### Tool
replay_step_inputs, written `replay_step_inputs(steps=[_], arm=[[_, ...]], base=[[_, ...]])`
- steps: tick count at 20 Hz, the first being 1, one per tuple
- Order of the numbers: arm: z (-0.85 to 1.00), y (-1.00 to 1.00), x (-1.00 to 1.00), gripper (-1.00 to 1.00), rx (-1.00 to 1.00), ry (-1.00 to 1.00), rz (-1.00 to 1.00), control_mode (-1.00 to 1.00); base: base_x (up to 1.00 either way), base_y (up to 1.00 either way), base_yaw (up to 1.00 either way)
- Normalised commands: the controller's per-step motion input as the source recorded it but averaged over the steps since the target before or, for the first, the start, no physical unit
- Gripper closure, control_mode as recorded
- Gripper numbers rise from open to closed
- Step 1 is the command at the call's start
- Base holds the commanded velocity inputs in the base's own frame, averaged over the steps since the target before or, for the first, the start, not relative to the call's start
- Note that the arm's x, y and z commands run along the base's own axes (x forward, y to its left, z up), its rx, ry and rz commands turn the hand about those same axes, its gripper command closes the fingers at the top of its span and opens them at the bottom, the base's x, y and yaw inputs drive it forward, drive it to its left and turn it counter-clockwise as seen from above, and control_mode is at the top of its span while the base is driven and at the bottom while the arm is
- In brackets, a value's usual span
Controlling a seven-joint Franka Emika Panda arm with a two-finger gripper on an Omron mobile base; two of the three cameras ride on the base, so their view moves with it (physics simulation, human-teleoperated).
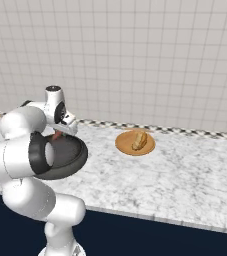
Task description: Place one bun and one sausage from the bowl on each plate.
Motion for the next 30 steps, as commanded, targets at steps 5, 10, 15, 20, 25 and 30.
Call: replay_step_inputs(steps=[5,10,15,20,25,30], arm=[[0.57,-1.00,-0.05,1.00,0.00,0.00,0.01,-1.00],[-0.09,-0.98,-0.29,1.00,-0.13,0.00,0.05,-1.00],[-0.03,-0.78,-0.03,1.00,-0.14,0.00,0.01,-1.00],[-0.24,-0.44,0.14,1.00,-0.10,0.00,0.01,-1.00],[-0.13,-0.21,0.32,1.00,-0.03,0.00,0.00,-1.00],[-0.26,-0.34,0.25,1.00,0.00,0.00,0.00,-1.00]], base=[[0.00,0.00,0.00],[0.00,0.00,0.00],[0.00,0.00,0.00],[0.00,0.00,0.00],[0.00,0.00,0.00],[0.00,0.00,0.00]])
